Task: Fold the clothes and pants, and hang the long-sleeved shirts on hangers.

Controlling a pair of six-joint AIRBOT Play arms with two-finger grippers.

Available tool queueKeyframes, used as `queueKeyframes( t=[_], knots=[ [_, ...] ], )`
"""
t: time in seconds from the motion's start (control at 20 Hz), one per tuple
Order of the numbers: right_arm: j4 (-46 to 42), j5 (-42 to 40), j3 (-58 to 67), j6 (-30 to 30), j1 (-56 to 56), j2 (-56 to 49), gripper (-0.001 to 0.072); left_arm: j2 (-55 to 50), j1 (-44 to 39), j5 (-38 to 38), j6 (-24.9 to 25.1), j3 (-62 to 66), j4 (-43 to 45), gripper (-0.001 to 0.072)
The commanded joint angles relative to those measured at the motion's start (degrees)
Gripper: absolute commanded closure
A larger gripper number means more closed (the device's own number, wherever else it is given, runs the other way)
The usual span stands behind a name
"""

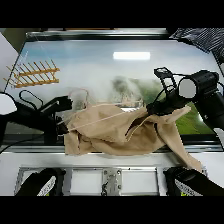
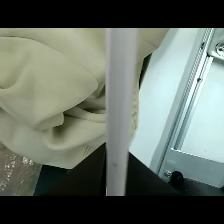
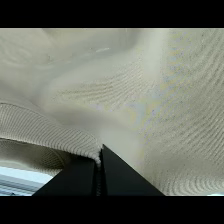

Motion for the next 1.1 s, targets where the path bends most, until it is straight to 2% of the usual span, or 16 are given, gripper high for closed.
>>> queueKeyframes(
  t=[0.0, 0.35, 0.6, 0.85, 1.05],
  knots=[
    [0.00, 0.00, 0.00, 0.02, -0.02, -0.02, 0.0679, 0.48, -2.64, 2.10, 0.66, -4.85, -1.22, 0.0688],
    [0.00, 0.00, 0.00, 0.02, -0.02, -0.02, 0.0679, -6.88, -7.56, 4.83, 0.35, -5.09, -1.36, 0.0689],
    [-0.04, -0.02, 0.00, 0.02, -0.02, -0.02, 0.0679, -10.56, -7.02, 7.93, 0.44, -5.09, -6.34, 0.0689],
    [0.94, 0.07, 0.00, -0.04, -0.02, 0.00, 0.0678, -14.58, -8.39, 8.90, 0.57, -5.09, -6.99, 0.0689],
    [0.26, 3.08, 4.68, -4.70, -0.02, 0.00, 0.0679, -15.52, -10.10, 13.79, 2.64, -5.01, -7.78, 0.0689]
  ],
)
